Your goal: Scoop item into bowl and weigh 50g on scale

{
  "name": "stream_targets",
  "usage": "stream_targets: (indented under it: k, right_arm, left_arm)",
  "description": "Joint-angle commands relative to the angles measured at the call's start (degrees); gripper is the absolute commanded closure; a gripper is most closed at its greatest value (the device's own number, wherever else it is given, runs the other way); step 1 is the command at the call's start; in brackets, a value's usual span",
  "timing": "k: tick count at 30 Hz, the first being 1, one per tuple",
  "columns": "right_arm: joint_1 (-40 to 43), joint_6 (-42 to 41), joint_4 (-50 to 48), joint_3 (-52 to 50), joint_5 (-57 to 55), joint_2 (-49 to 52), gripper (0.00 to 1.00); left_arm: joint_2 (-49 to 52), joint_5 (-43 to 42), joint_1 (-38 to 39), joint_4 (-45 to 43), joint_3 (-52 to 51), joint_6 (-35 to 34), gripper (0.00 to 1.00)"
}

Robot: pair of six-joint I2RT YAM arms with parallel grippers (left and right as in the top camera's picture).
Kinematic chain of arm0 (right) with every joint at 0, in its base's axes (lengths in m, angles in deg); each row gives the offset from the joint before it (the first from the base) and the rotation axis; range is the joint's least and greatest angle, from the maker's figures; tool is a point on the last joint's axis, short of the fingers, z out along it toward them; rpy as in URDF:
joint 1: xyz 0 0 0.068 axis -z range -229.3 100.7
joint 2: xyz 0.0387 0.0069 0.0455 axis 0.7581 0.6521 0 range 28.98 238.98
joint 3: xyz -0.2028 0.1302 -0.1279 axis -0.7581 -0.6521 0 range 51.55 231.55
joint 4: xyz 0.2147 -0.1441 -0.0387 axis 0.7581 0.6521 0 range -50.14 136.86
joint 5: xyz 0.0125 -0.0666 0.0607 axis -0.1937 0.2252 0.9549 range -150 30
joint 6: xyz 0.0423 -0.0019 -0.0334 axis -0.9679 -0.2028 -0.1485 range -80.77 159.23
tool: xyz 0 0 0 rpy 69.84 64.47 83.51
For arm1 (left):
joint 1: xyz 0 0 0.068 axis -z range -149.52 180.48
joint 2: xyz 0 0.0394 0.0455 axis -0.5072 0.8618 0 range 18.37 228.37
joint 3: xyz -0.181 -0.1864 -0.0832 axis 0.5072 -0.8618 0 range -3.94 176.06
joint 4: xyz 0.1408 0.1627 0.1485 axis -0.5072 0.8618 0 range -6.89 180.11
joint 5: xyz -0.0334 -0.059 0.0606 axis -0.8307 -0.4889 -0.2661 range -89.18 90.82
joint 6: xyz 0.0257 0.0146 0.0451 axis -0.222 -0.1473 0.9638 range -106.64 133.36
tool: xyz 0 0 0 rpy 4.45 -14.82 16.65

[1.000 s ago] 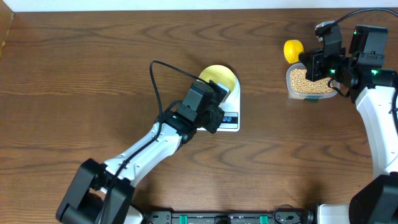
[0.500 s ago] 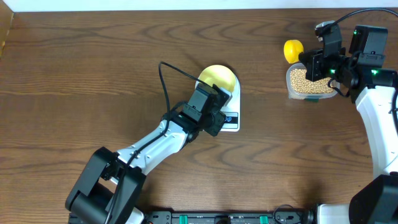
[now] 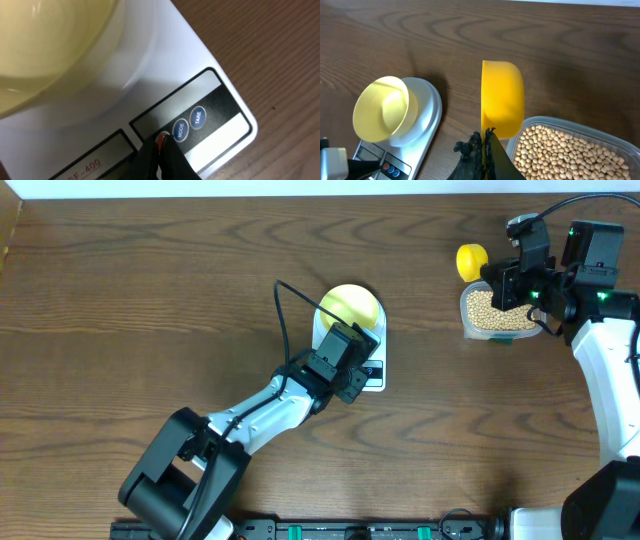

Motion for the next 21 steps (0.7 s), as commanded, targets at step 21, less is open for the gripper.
stream_targets:
  k: [21]
  right_arm:
    - [-0.76,0.66,0.11,1.14,0.76,-1.01,0.99]
  left_arm:
    - [3.89,1.16,0.02,-1.33,-0.13,3.23,0.92]
